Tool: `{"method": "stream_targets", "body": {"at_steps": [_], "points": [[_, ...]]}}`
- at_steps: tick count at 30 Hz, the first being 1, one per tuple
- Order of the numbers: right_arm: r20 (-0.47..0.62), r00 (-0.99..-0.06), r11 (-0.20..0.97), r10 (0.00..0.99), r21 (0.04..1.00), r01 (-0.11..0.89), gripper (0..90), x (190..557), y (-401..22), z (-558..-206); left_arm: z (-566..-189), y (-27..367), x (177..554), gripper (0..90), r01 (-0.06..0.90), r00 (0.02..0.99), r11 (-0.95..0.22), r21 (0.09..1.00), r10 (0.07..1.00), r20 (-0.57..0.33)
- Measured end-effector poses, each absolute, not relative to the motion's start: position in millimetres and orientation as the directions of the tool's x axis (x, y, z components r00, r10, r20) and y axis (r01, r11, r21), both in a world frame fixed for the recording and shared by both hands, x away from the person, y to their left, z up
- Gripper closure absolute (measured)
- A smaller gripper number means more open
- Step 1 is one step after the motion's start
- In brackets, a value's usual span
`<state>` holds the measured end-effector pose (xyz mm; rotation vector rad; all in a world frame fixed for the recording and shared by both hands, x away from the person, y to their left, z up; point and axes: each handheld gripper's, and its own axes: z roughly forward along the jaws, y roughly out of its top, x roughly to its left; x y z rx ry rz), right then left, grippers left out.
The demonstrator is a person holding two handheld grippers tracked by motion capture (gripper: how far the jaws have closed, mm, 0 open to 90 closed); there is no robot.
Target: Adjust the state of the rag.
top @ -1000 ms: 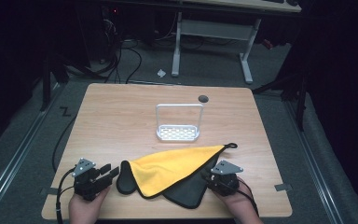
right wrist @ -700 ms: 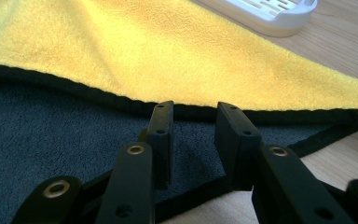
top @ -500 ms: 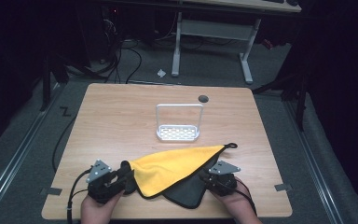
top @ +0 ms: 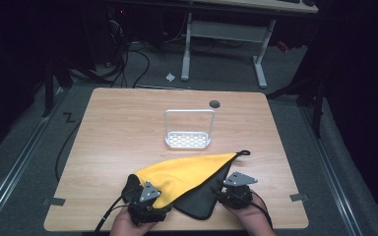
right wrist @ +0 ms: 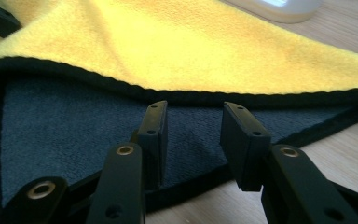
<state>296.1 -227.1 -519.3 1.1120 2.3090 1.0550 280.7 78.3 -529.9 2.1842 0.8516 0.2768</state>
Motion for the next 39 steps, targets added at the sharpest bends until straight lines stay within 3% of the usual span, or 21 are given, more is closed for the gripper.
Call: {"method": "stream_targets", "body": {"at_steps": [2, 4, 10, 14, 16, 19, 28, 29, 30, 34, 39], "points": [[-0.007, -0.637, 0.426, 0.771, 0.749, 0.507, 62.4, 296, -222, -522, -529, 80, 282, 67.9, 0.505, 0.755, -0.476, 0.72, 0.648, -0.101], [-0.009, -0.646, 0.437, 0.763, 0.744, 0.505, 62.7, 295, -219, -523, -528, 82, 284, 78.0, 0.516, 0.757, -0.465, 0.719, 0.641, -0.128], [-0.034, -0.656, 0.477, 0.754, 0.714, 0.512, 67.4, 298, -214, -528, -509, 100, 287, 80.1, 0.543, 0.753, -0.374, 0.752, 0.614, -0.238], [-0.026, -0.657, 0.477, 0.754, 0.709, 0.519, 68.7, 300, -217, -529, -496, 114, 293, 82.5, 0.523, 0.732, -0.34, 0.781, 0.649, -0.208], [-0.034, -0.656, 0.484, 0.754, 0.704, 0.521, 77.1, 300, -222, -528, -484, 133, 312, 83.2, 0.543, 0.675, -0.257, 0.799, 0.7, -0.234], [-0.054, -0.655, 0.501, 0.754, 0.692, 0.52, 86.1, 301, -228, -526, -479, 146, 338, 83.2, 0.557, 0.621, -0.21, 0.803, 0.748, -0.235], [-0.079, -0.597, 0.479, 0.798, 0.684, 0.55, 86.9, 308, -251, -525, -500, 152, 402, 79.1, 0.659, 0.516, -0.191, 0.727, 0.819, -0.253], [-0.086, -0.587, 0.476, 0.805, 0.684, 0.553, 86.9, 309, -254, -525, -504, 152, 406, 76.6, 0.668, 0.508, -0.19, 0.72, 0.823, -0.254], [-0.096, -0.563, 0.467, 0.821, 0.682, 0.563, 86.8, 312, -260, -525, -507, 151, 408, 67.6, 0.673, 0.501, -0.184, 0.717, 0.826, -0.258], [-0.108, -0.534, 0.451, 0.839, 0.687, 0.57, 86.6, 314, -267, -526, -501, 147, 394, 53.0, 0.623, 0.522, -0.212, 0.753, 0.83, -0.198], [-0.128, -0.534, 0.465, 0.836, 0.682, 0.565, 86.3, 315, -266, -525, -498, 148, 363, 45.9, 0.581, 0.539, -0.222, 0.783, 0.826, -0.166]]}}
